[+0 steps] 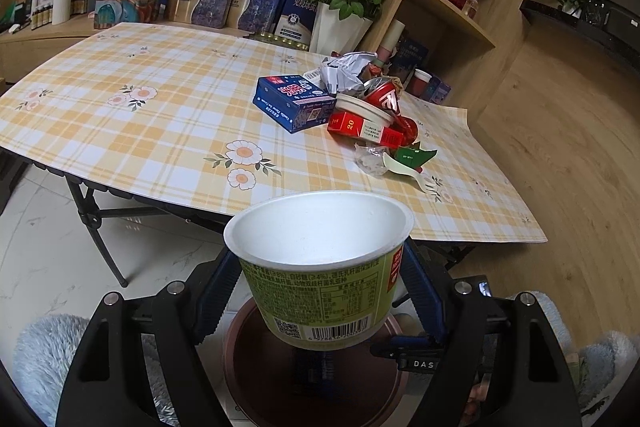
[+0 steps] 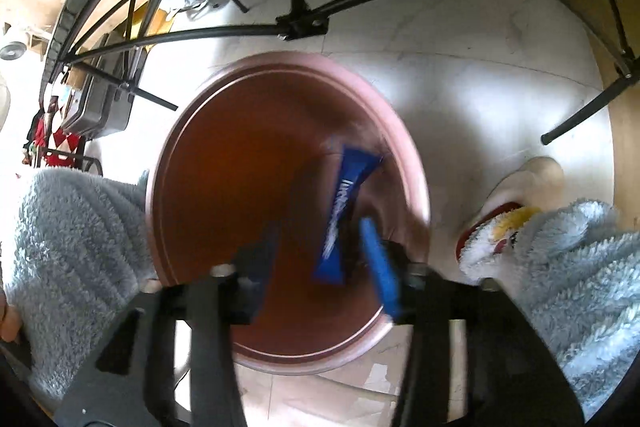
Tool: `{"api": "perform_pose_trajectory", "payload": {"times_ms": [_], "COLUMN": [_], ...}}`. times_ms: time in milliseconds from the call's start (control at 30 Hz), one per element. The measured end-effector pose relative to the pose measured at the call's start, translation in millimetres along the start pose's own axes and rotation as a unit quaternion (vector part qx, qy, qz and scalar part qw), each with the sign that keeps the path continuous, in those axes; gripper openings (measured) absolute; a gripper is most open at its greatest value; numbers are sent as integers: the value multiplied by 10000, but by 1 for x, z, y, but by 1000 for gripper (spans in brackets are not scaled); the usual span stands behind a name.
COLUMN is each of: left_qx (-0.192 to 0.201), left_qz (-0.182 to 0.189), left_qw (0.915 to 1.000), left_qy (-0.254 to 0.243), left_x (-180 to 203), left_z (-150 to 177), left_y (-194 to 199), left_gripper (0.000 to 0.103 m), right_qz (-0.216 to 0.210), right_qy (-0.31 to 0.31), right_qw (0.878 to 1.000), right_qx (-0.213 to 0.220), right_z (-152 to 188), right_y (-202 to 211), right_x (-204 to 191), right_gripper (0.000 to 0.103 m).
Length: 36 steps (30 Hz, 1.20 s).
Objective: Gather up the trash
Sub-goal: 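Open the right gripper to drop the bag while the left gripper releases the cup into the bin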
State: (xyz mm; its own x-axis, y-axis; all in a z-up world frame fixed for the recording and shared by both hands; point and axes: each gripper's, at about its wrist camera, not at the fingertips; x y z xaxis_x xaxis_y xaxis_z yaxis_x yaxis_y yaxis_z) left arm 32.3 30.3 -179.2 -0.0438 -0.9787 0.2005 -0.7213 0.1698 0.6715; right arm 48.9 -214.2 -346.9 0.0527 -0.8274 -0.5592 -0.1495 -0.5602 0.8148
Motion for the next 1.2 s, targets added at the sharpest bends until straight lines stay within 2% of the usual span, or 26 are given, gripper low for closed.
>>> {"api": "perform_pose_trajectory", "payload": {"times_ms": [33, 100, 133, 200, 267, 400, 500, 733, 933, 1200], "left_qx": [-4, -22, -37, -85, -128, -267, -368, -765, -1680, -2437], "left_qz": [-3, -17, -26, -52, -92, -252, -314, -530, -802, -1038], "left_qw": [10000, 10000, 10000, 9999, 9997, 9988, 9981, 9926, 9746, 9507], "left_qy": [-1, -17, -35, -104, -179, -336, -380, -775, -1248, -1611], "left_x": [0, 1, 1, 4, 6, 11, 12, 26, 35, 38], "left_z": [0, 1, 1, 3, 4, 7, 8, 17, 37, 60], "left_y": [0, -1, -2, -4, -6, -12, -18, -36, -73, -103], "left_gripper": [76, 76, 76, 76, 76, 76, 76, 76, 76, 76], "right_qz": [19, 34, 48, 57, 73, 205, 338, 652, 769, 811], "right_qy": [23, 94, 132, 243, 394, 703, 903, 1243, 1283, 1237], "right_qw": [10000, 9998, 9997, 9989, 9968, 9873, 9748, 9468, 9394, 9377], "right_qx": [45, 160, 218, 401, 695, 1411, 2012, 2897, 3085, 3145], "right_z": [-1, -1, -1, -1, -1, 2, 8, 14, 17, 21], "right_y": [2, 8, 10, 18, 31, 63, 91, 132, 142, 145], "right_x": [-1, -5, -7, -13, -20, -33, -42, -52, -53, -51], "right_gripper": [59, 72, 74, 84, 90, 95, 95, 97, 97, 97]}}
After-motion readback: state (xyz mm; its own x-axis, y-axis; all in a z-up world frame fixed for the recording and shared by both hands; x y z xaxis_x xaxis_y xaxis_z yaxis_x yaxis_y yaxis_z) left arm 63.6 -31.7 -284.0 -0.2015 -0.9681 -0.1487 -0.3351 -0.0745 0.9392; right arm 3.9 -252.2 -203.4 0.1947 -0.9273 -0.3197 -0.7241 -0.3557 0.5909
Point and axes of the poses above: each gripper's, at about its wrist camera, not at the fingertips, and y roughly against the way its jaws point, x to its right, z to its underside, and after that the axes turned 14 degrees about -z, right-handed
